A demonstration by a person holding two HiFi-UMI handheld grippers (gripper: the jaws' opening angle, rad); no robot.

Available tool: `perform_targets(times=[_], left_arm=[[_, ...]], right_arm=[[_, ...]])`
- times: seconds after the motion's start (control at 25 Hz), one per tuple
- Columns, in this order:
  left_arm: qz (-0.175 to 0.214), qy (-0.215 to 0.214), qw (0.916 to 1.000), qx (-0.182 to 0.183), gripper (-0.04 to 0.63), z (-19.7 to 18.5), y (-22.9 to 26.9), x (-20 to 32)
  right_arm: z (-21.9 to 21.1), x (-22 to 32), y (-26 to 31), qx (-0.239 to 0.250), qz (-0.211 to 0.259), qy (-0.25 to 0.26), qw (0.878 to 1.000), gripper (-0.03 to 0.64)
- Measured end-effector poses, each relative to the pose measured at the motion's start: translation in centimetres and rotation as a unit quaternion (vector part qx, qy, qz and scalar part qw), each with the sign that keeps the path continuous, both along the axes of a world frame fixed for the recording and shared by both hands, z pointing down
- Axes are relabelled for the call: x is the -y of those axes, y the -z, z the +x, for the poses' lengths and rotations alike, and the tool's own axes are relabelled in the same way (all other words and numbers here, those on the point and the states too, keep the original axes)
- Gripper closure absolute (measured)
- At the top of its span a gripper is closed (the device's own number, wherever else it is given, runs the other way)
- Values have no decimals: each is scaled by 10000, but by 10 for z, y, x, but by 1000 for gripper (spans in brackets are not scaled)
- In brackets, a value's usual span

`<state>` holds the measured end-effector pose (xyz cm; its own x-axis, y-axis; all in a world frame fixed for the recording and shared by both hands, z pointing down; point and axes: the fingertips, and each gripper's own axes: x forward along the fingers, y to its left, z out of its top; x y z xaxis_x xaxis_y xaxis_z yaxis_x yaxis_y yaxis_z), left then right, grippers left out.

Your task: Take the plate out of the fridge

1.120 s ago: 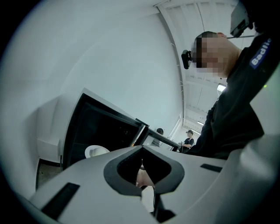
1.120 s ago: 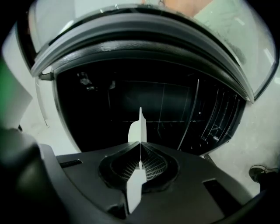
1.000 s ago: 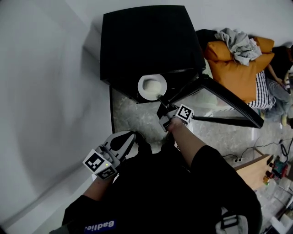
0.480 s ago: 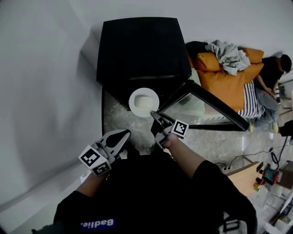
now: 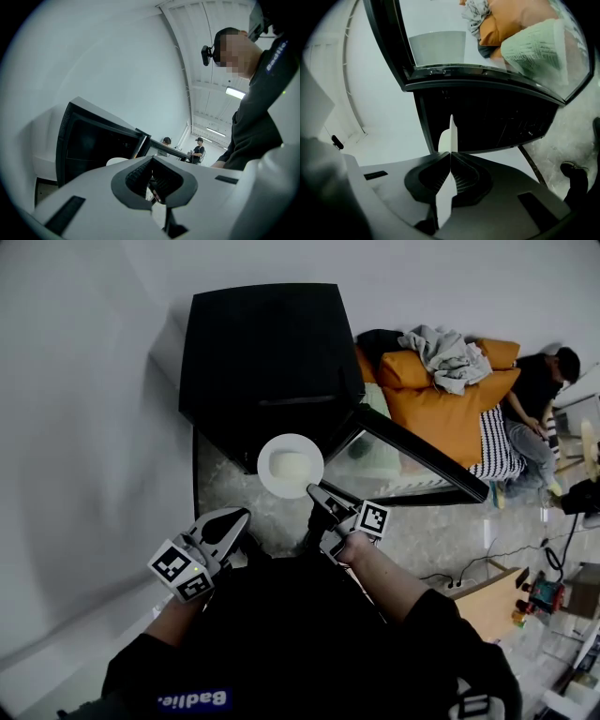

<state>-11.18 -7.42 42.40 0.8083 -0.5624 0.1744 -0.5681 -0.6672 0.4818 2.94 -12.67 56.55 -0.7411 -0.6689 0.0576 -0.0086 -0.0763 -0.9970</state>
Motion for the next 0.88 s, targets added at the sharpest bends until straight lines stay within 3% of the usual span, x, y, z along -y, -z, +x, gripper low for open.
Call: perform_targets(times=[0.48,0.88], left_arm=[[142,-120,9998,-26,588,15,11,-4],[243,-378,9990,-3,588,29,7,-9]], right_arm=[[17,-18,78,480,360,-123,9981,603],[18,-28,106,325,524,21,9981,603]])
